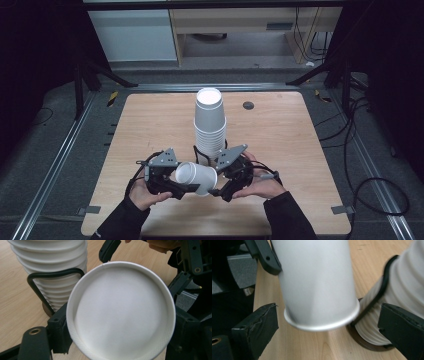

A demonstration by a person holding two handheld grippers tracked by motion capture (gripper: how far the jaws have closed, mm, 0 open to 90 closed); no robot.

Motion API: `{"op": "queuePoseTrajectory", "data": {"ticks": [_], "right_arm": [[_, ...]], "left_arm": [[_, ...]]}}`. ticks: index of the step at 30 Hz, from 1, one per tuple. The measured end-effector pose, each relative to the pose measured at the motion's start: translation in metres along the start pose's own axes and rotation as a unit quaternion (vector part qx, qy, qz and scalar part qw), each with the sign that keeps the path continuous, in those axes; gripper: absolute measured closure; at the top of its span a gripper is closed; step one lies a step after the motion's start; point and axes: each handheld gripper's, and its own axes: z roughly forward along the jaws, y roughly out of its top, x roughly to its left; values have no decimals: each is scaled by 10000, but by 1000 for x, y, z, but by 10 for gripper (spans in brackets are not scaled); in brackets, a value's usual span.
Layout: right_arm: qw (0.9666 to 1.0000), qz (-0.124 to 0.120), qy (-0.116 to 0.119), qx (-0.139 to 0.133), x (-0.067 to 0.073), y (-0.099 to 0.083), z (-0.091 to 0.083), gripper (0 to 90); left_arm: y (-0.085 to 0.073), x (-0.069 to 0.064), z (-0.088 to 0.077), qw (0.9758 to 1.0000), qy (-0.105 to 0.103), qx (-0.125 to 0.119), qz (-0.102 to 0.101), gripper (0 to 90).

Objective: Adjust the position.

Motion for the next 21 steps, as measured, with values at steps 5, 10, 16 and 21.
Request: {"op": "queuePoseTrajectory", "data": {"ticks": [5,10,16,21], "right_arm": [[9997,198,-45,-162,-1,-11,-9,32],[9995,251,-20,-212,0,-16,-10,31],[9989,327,90,-319,2,-21,-8,30],[9988,340,114,-321,2,-22,-5,27]], "left_arm": [[-1,1,-4,9998,-42,-214,-22,206],[-1,0,-3,9992,-105,-393,26,206],[-2,-2,1,9980,-254,-576,11,207],[-2,-6,7,9977,-332,-591,45,207]]}}
